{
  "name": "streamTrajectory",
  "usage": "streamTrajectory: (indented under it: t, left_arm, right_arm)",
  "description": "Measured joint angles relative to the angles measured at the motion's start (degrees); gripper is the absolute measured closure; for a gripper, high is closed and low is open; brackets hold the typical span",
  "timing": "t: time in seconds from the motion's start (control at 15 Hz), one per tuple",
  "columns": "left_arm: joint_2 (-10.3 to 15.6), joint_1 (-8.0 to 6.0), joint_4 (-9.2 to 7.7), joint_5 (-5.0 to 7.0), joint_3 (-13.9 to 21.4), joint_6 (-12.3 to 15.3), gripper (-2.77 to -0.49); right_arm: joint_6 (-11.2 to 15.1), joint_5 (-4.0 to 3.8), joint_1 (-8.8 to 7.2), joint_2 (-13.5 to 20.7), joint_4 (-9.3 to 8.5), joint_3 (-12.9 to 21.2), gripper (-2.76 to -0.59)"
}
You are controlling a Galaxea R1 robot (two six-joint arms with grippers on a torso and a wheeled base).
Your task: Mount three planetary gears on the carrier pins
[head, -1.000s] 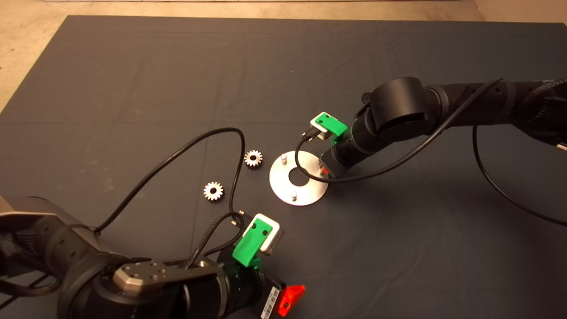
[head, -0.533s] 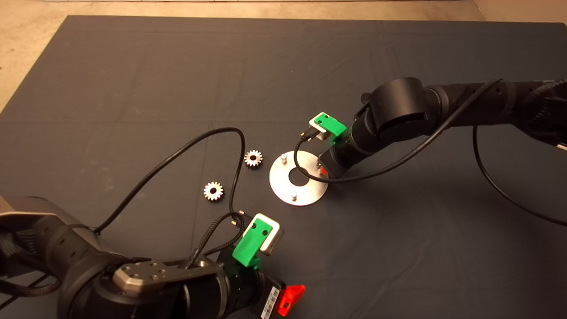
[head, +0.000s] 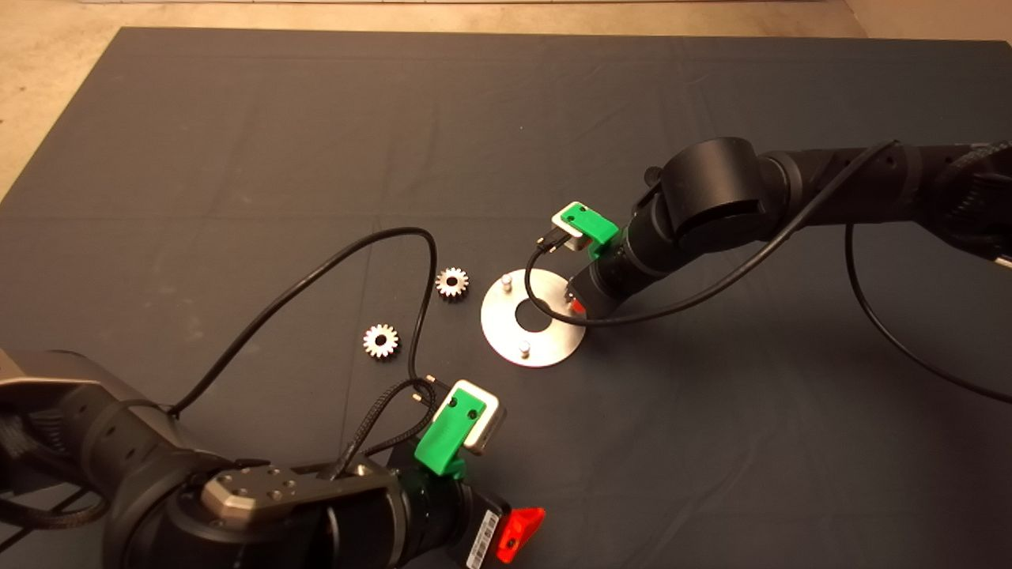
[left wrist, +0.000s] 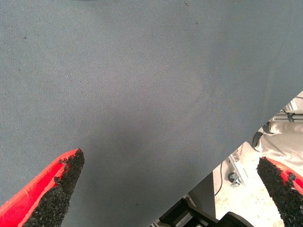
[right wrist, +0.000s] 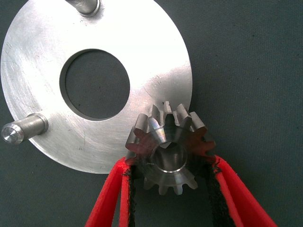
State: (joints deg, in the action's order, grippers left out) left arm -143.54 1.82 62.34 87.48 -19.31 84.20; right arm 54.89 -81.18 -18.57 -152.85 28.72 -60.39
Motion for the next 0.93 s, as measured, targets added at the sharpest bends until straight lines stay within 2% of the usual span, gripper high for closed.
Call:
streamTrajectory:
  t: [0.73, 0.87, 0.93]
  left_arm:
    - [0.0, -0.29, 0.56, 0.0, 0.0, 0.6, -2.64]
    - [0.0, -0.28, 0.66, 0.0, 0.0, 0.7, -2.64]
    - [0.0, -0.28, 0.67, 0.0, 0.0, 0.7, -2.64]
  right_arm:
    - [0.0, 0.01, 0.0, 0.0, -0.06, 0.0, -0.81]
    - [0.0, 0.43, -0.01, 0.0, -0.28, -0.5, -0.81]
    - [0.0, 0.9, -0.04, 0.0, -0.33, -0.7, -0.81]
